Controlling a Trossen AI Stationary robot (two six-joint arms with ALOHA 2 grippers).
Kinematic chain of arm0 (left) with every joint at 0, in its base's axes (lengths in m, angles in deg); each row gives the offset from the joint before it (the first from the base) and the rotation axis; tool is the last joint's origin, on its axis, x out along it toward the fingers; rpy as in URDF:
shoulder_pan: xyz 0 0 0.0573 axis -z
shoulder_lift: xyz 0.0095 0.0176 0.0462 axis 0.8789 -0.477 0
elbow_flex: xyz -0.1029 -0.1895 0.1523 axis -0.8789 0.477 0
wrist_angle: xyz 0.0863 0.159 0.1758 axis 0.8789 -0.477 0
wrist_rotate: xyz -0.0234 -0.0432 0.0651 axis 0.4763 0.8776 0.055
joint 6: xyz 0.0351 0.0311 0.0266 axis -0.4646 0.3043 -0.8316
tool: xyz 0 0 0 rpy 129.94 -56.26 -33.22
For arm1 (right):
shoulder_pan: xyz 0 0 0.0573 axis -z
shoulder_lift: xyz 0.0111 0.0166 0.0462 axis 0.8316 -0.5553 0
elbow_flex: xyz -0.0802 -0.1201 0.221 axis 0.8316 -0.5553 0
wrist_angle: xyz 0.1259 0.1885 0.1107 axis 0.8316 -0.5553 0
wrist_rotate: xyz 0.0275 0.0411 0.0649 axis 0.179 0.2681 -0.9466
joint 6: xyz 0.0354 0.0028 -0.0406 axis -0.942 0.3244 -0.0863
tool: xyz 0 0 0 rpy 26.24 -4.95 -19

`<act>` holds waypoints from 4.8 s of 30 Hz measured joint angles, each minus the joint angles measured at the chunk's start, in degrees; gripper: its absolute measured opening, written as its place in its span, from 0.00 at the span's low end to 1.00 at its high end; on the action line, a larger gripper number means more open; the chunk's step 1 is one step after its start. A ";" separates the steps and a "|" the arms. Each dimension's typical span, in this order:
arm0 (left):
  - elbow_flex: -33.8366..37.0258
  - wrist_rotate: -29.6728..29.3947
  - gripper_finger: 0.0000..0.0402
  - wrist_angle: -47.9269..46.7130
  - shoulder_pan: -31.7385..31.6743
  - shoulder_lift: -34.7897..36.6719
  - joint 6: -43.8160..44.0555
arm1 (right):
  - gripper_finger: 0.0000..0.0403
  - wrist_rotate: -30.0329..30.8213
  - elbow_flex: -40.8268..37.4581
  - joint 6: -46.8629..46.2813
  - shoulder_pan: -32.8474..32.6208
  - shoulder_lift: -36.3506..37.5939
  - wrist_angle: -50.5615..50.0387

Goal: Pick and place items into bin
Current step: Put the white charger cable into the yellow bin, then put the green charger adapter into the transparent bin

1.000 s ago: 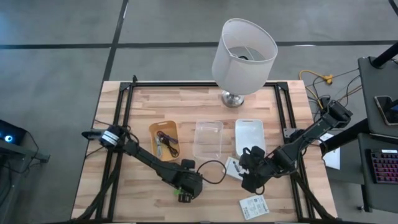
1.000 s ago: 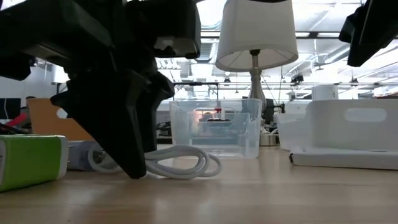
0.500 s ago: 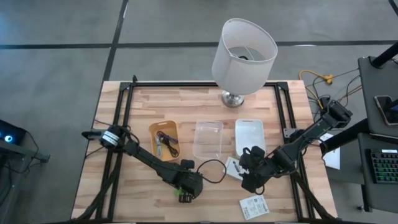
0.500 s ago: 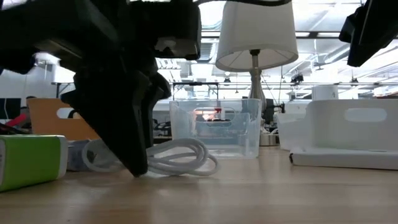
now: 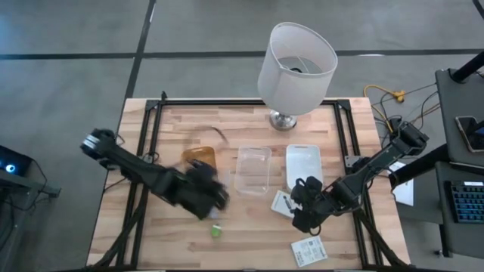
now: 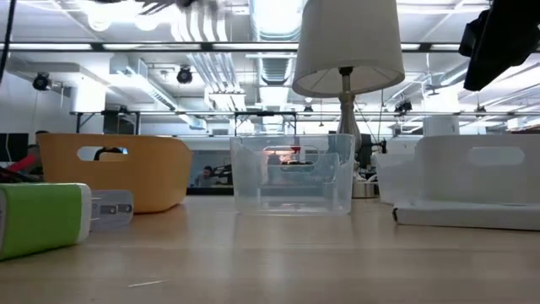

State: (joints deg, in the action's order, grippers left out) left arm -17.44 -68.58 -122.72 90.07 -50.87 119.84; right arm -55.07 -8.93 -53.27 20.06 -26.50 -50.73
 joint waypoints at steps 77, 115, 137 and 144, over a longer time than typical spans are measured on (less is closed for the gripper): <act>4.34 24.64 0.59 14.74 11.05 -17.43 26.50 | 0.52 0.06 -1.95 6.03 0.07 0.02 1.06; -4.49 26.14 0.59 9.78 8.08 -30.52 29.50 | 0.52 0.01 -1.97 6.22 0.07 0.02 1.23; -9.96 24.19 0.59 7.32 5.90 -29.11 -50.64 | 0.52 -1.63 -2.01 9.50 0.09 0.01 1.11; -10.16 26.14 0.59 3.70 5.22 -28.26 -81.85 | 0.52 -3.46 -2.01 7.63 0.08 0.02 1.10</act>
State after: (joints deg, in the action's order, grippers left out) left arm -27.60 -42.44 -119.01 95.29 -79.13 37.99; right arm -58.54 -10.95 -45.64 20.15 -26.48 -49.63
